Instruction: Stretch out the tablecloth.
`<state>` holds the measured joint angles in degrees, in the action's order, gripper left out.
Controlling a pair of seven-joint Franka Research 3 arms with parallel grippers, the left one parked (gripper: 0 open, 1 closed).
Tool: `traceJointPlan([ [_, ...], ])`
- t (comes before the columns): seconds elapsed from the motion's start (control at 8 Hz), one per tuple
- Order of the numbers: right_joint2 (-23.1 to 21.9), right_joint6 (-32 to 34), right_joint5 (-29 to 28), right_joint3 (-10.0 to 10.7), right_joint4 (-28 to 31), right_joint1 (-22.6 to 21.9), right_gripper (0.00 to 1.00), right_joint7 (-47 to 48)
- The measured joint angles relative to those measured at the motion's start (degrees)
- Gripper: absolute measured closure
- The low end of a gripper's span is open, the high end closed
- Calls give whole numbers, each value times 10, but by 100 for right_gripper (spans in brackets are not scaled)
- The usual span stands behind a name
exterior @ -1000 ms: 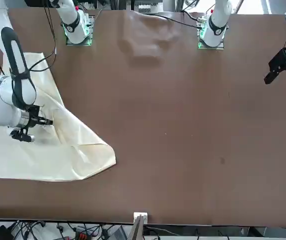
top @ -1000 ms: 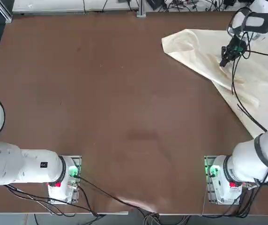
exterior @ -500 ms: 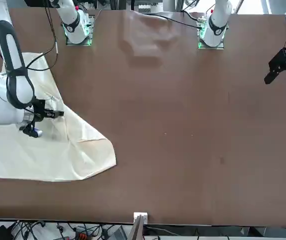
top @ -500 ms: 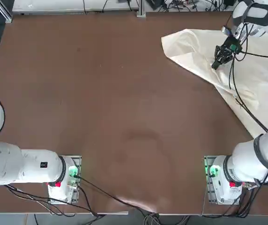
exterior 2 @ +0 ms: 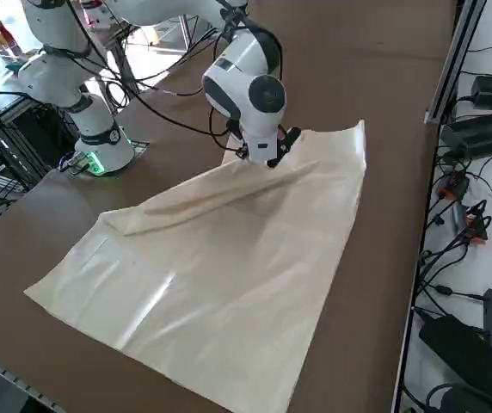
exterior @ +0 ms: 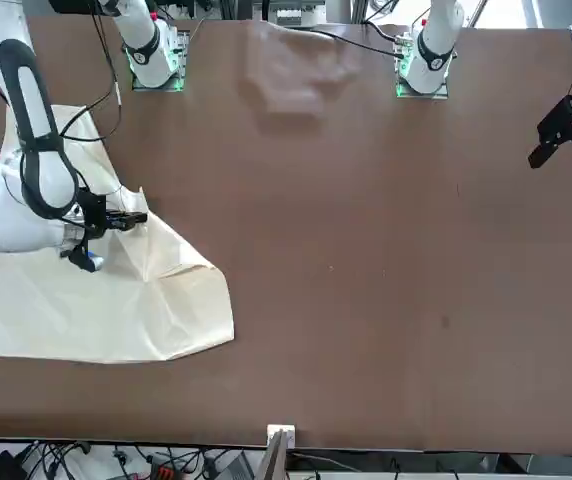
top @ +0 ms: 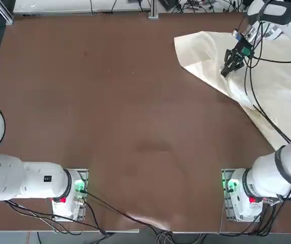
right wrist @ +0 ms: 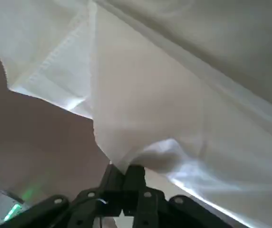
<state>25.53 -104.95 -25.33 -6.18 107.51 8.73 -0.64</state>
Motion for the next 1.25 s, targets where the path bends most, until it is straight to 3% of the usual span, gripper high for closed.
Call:
traceJointPlan([
  [0.5,0,0,-51,-1,13,-54,98,31],
  [1.25,0,2,-89,-1,58,-85,98,51],
])
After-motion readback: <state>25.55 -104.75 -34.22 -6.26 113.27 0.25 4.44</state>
